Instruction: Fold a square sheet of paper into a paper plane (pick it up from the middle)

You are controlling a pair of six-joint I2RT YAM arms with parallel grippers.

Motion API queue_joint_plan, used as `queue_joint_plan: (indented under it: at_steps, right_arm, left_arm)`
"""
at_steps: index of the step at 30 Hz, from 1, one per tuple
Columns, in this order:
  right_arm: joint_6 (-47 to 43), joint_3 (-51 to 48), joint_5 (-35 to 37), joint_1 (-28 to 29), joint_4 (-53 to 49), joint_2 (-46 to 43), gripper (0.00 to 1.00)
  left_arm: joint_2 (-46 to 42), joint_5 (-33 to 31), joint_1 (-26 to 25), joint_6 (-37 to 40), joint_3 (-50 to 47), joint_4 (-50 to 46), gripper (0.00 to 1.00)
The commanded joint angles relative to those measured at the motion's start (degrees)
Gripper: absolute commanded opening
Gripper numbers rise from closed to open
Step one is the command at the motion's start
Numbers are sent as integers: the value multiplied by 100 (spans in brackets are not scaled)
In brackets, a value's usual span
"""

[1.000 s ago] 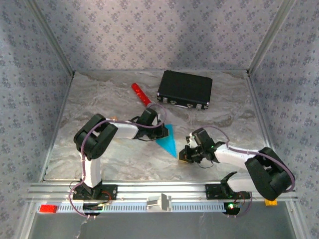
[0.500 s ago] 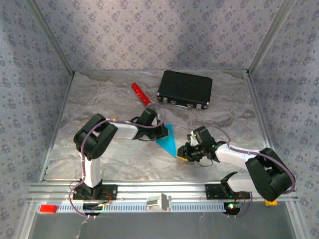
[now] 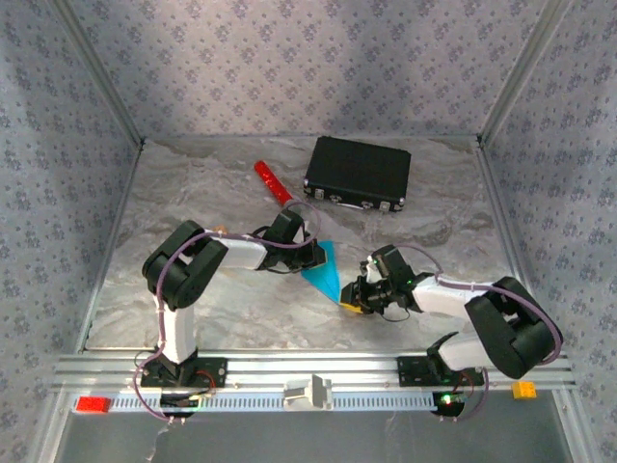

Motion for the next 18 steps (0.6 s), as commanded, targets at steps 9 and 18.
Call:
queue_joint_plan:
  at_steps: [9,18]
  right_arm:
    - [263,-7,-73,77,551,274,27]
    - [350,56,-42,80,748,338,27]
  left_arm:
    - [147,-222,29,-40,-206,-339,8]
    - [128,-222,24,-38,-189,-349,9]
